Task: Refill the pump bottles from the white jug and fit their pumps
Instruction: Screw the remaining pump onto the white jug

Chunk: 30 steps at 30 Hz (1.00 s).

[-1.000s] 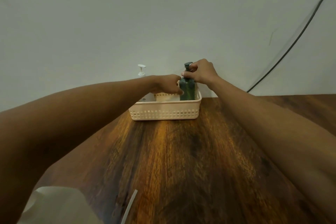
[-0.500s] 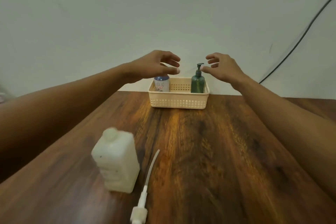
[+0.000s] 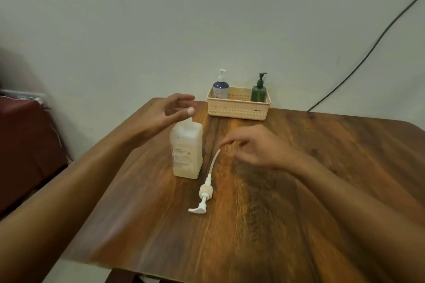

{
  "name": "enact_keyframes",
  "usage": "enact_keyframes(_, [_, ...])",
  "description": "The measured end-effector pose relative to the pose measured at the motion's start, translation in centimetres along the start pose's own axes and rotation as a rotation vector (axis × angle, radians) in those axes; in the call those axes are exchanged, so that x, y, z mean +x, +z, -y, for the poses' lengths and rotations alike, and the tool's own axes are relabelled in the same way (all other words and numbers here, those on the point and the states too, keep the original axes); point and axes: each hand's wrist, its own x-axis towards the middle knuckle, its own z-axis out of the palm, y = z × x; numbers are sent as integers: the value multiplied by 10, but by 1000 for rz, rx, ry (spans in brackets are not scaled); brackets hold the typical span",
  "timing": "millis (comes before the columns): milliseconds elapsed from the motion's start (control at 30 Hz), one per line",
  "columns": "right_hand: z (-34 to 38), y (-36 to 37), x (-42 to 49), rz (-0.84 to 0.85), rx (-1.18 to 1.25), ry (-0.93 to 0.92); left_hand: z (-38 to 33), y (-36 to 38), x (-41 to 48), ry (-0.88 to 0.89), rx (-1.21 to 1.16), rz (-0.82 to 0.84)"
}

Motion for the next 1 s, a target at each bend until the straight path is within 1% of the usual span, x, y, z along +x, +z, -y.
enact_keyframes(67, [17,19,-8,88,-62,-85,4,4,-22,-2,-33,10])
enact_keyframes(133, [29,36,-14,143,-118,-144,10,8,-39,-21,-57,24])
enact_keyframes(200, [39,47,-17,188,-140,-186,19,14,-48,-47,-101,33])
enact_keyframes(267, [44,54,-19,223,-165,-212,27,19,-52,-48,-107,4])
enact_keyframes(367, [50,61,-21,222,-210,-238,37,24,-53,-37,-103,-26])
enact_keyframes(567, [57,67,-24,160,-260,-256,42,33,-48,9,-90,-104])
enact_keyframes(633, [59,63,-27,123,-235,-254,42,37,-48,26,-81,-134])
enact_keyframes(733, [63,44,-34,27,-124,-197,40,39,-48,45,-77,-162])
enact_keyframes(833, [68,9,-41,-169,19,-125,30,37,-44,59,-75,-185])
enact_keyframes(933, [78,-41,-49,-359,149,-43,13,35,-39,79,-87,-187])
enact_keyframes(1000, [82,-74,-54,-479,279,-48,1,40,-36,103,-98,-171])
